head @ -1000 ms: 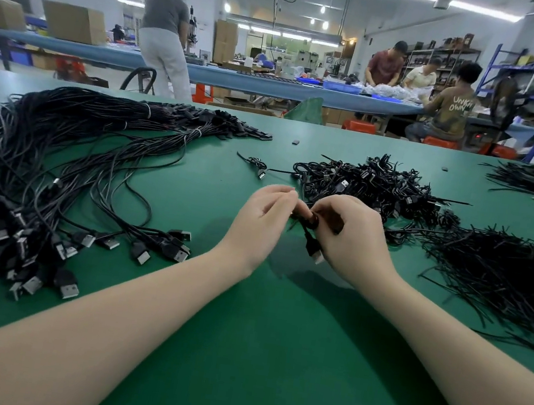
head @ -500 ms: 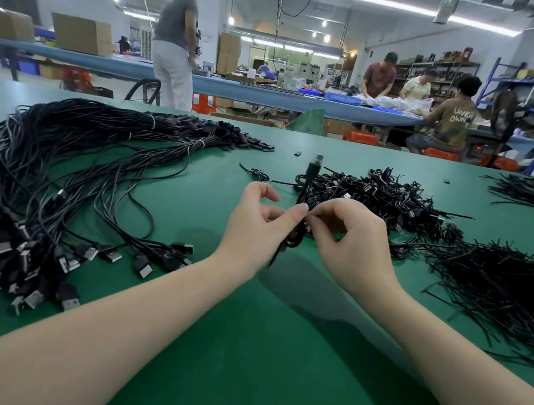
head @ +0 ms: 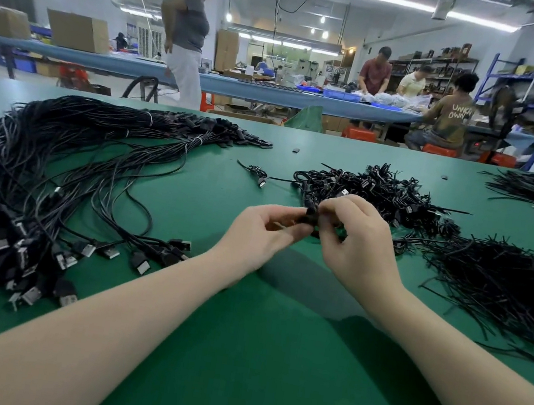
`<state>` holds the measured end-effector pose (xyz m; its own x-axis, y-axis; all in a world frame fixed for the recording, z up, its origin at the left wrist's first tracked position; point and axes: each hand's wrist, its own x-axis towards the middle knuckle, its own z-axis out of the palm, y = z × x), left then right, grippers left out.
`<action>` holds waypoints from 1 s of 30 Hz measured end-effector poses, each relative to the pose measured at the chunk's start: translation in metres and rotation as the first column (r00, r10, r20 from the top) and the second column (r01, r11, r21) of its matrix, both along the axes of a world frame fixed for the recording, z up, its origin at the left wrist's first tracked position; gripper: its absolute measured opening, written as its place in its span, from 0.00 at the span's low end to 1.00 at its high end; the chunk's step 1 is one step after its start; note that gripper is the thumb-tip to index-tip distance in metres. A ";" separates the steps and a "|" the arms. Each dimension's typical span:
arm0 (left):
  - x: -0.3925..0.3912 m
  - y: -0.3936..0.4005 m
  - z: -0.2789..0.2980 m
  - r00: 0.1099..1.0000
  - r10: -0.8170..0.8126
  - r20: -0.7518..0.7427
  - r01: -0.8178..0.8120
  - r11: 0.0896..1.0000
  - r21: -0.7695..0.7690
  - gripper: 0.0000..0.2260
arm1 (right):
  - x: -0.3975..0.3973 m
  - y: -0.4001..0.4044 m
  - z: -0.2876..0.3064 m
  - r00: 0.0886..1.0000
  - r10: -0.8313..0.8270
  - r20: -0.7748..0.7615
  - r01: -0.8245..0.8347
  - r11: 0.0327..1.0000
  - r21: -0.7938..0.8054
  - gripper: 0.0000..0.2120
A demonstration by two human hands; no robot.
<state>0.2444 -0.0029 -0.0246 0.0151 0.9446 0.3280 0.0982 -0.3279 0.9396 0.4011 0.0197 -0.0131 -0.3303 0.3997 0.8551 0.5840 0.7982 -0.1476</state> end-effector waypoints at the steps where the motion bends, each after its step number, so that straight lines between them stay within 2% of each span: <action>1: 0.000 0.000 0.001 0.999 0.031 -0.036 -0.030 0.999 0.016 0.06 | -0.001 0.000 0.000 1.000 -0.006 -0.004 0.006 1.000 0.003 0.03; 4: 0.004 -0.002 0.006 0.999 0.043 -0.009 -0.043 0.998 -0.036 0.04 | 0.000 -0.001 0.001 1.000 -0.014 0.003 0.013 1.000 0.021 0.01; 6: 0.009 -0.004 0.009 0.989 -0.012 0.146 0.035 0.987 -0.157 0.06 | 0.002 -0.001 0.003 0.999 -0.017 0.038 0.014 0.996 0.084 0.01; 8: 0.011 -0.005 0.016 0.928 -0.050 0.370 0.162 0.947 -0.278 0.01 | 0.003 -0.001 0.004 0.994 -0.031 0.107 0.012 0.984 0.178 0.02; 10: 0.007 -0.005 0.019 0.865 -0.028 0.501 0.226 0.913 -0.340 0.06 | 0.000 -0.001 0.004 0.986 -0.039 0.161 0.000 0.973 0.232 0.03; 13: 0.000 -0.004 0.016 0.906 -0.072 0.418 0.206 0.936 -0.287 0.09 | -0.004 -0.002 0.000 0.991 -0.032 0.131 0.007 0.983 0.184 0.03; 17: -0.004 -0.004 0.014 0.920 -0.127 0.370 0.234 0.937 -0.259 0.19 | -0.001 -0.001 -0.003 0.999 -0.040 0.018 0.039 0.997 0.060 0.03; 20: -0.003 -0.004 0.009 0.961 -0.100 0.258 0.162 0.960 -0.230 0.15 | 0.001 0.000 -0.005 0.999 -0.046 0.021 0.046 0.998 0.030 0.03; 23: -0.003 -0.002 0.001 0.987 -0.076 0.138 0.095 0.987 -0.133 0.10 | 0.003 0.002 -0.005 0.999 -0.045 0.022 0.045 0.999 -0.011 0.03; 25: -0.004 0.002 -0.002 0.996 0.001 0.084 0.003 0.999 -0.047 0.08 | 0.002 0.001 -0.006 0.999 -0.036 0.019 0.037 0.999 -0.018 0.03; 28: -0.003 0.004 -0.002 0.989 0.131 0.074 -0.130 0.991 -0.011 0.02 | -0.003 -0.002 -0.005 0.999 -0.013 0.037 0.011 0.999 0.038 0.02; 30: 0.001 0.004 0.000 0.985 0.129 0.112 -0.121 0.990 -0.079 0.05 | -0.003 -0.002 -0.002 0.998 -0.005 0.068 -0.001 0.996 0.092 0.01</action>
<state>0.2451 0.0011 -0.0246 -0.1391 0.9576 0.2523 0.0227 -0.2516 0.9676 0.3980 0.0178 -0.0149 -0.3886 0.3215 0.8635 0.5919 0.8053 -0.0336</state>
